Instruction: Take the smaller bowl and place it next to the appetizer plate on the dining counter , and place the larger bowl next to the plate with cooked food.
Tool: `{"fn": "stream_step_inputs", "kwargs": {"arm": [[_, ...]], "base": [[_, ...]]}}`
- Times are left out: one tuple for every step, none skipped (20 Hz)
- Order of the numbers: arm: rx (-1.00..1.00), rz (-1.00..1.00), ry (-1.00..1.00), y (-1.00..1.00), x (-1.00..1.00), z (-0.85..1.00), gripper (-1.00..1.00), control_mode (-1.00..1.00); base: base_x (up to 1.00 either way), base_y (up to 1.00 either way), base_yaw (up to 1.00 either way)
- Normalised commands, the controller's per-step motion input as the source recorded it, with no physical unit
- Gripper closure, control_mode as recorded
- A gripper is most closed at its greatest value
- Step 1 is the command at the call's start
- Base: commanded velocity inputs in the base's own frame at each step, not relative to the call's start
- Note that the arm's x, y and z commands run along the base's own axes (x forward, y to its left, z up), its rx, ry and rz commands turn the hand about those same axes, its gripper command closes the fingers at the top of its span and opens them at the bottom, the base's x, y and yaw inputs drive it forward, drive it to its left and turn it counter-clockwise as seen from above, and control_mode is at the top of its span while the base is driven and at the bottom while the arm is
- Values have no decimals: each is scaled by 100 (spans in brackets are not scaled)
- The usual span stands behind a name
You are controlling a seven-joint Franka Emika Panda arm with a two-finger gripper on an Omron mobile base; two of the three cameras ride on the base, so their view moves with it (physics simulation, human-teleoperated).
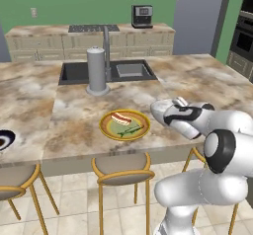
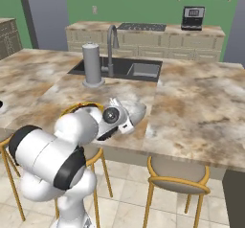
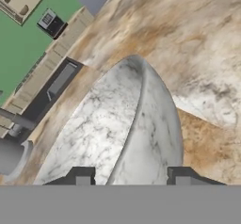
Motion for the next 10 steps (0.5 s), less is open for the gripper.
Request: {"fn": "stream_step_inputs", "kwargs": {"arm": [[-4,0,0,-16,44,-24,100,-100],[-5,0,0,-11,44,-24,100,-100],[-6,0,0,-9,55,-31,100,-100],[-6,0,0,-10,61,-31,100,-100],[-5,0,0,-11,61,-32,100,-100],[-4,0,0,-4,57,-26,100,-100],[-3,0,0,0,43,-29,100,-100],[-5,0,0,0,11,-47,100,-100],[-3,0,-1,0,0,-54,-100,-100],[0,0,0,0,0,-21,-100,-100]], "base": [[0,0,0],[0,0,0],[0,0,0],[0,0,0],[0,0,0],[0,0,0],[0,0,0],[0,0,0],[0,0,0],[0,0,0]]}}
